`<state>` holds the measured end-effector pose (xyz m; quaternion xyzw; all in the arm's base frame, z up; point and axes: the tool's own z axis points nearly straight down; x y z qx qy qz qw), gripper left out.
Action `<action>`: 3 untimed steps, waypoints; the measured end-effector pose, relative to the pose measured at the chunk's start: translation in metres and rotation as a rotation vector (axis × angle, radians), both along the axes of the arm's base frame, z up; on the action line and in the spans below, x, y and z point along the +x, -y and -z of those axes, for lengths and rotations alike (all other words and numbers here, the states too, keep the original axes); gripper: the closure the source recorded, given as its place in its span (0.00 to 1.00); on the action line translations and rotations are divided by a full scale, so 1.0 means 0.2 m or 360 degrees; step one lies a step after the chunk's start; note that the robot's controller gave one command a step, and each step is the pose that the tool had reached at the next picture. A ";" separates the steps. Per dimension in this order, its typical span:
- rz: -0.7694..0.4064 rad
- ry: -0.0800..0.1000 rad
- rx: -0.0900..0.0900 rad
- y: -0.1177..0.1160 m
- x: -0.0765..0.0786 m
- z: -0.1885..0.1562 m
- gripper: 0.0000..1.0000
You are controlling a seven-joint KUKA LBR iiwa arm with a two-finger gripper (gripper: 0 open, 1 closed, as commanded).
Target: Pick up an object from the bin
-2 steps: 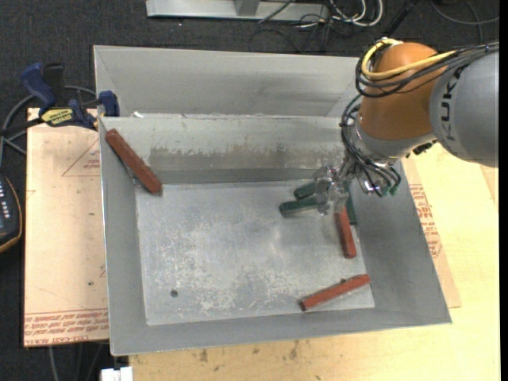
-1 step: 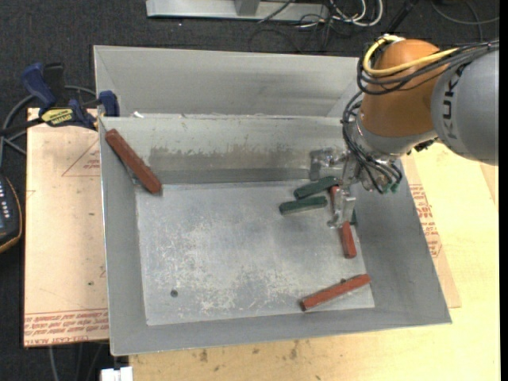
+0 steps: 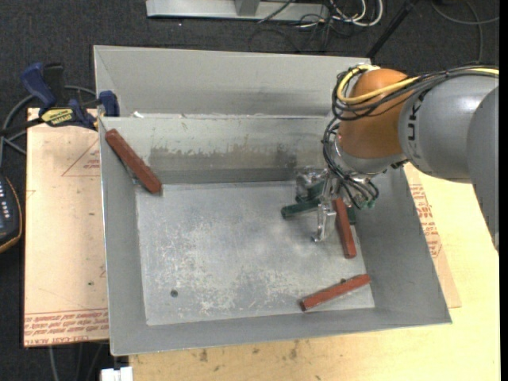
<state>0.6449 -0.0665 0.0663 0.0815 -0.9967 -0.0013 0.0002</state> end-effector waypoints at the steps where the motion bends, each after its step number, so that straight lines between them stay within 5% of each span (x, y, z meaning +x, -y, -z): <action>1: 0.0001 0.0023 0.0000 0.00 0.02 -0.05 1.00; 2: 0.0059 0.0024 -0.0003 -0.04 0.06 -0.79 1.00; 3: 0.0077 -0.0010 0.0000 -0.08 0.01 -0.34 1.00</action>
Offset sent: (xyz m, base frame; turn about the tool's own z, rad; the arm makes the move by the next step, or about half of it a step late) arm 0.0000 0.0000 0.0000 0.0000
